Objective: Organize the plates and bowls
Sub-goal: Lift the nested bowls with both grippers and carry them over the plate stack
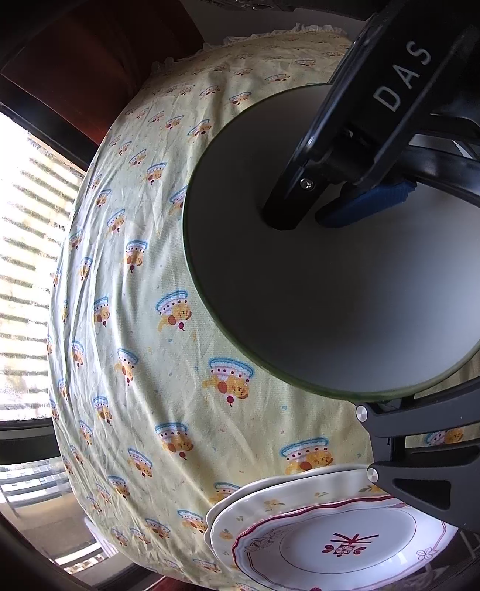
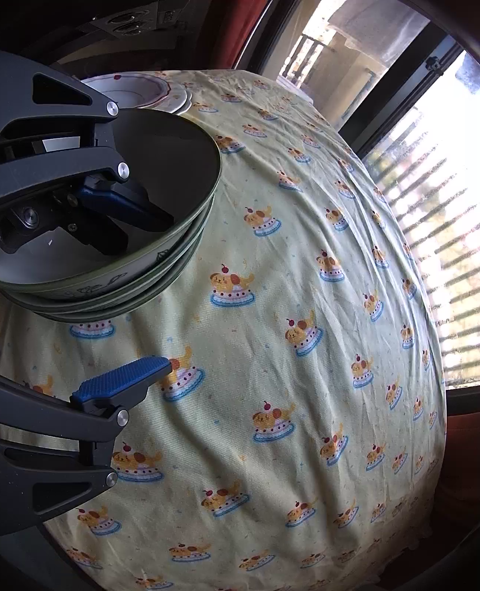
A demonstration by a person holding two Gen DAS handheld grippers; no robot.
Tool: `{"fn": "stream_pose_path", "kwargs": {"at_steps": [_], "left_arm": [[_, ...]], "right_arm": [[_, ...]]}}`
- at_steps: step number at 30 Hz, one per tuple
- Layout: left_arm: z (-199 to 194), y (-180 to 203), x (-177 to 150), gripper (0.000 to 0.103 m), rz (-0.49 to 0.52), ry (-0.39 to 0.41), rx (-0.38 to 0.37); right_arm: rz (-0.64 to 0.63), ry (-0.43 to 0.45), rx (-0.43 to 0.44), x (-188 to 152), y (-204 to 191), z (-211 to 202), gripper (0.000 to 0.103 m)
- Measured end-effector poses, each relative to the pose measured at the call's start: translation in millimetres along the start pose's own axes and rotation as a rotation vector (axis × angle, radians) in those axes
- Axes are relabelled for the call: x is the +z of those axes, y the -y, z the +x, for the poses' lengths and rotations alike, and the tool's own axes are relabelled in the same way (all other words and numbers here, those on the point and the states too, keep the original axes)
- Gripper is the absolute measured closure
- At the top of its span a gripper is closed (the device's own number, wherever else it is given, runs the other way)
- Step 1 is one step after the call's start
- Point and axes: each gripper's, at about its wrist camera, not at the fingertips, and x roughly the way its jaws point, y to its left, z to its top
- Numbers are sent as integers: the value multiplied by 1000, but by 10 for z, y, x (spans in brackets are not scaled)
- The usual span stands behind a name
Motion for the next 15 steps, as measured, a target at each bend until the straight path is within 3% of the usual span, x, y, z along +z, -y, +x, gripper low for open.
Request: {"fn": "stream_pose_path", "kwargs": {"at_steps": [7,11,15], "left_arm": [[-21,195,-35,29,88,60,99],[-3,238,-13,30,84,67,108],[-22,265,-22,31,75,62,126]], "right_arm": [[27,-111,155,23,120,215,31],[-22,-111,188,27,63,200,44],[-40,-122,194,35,63,203,44]]}}
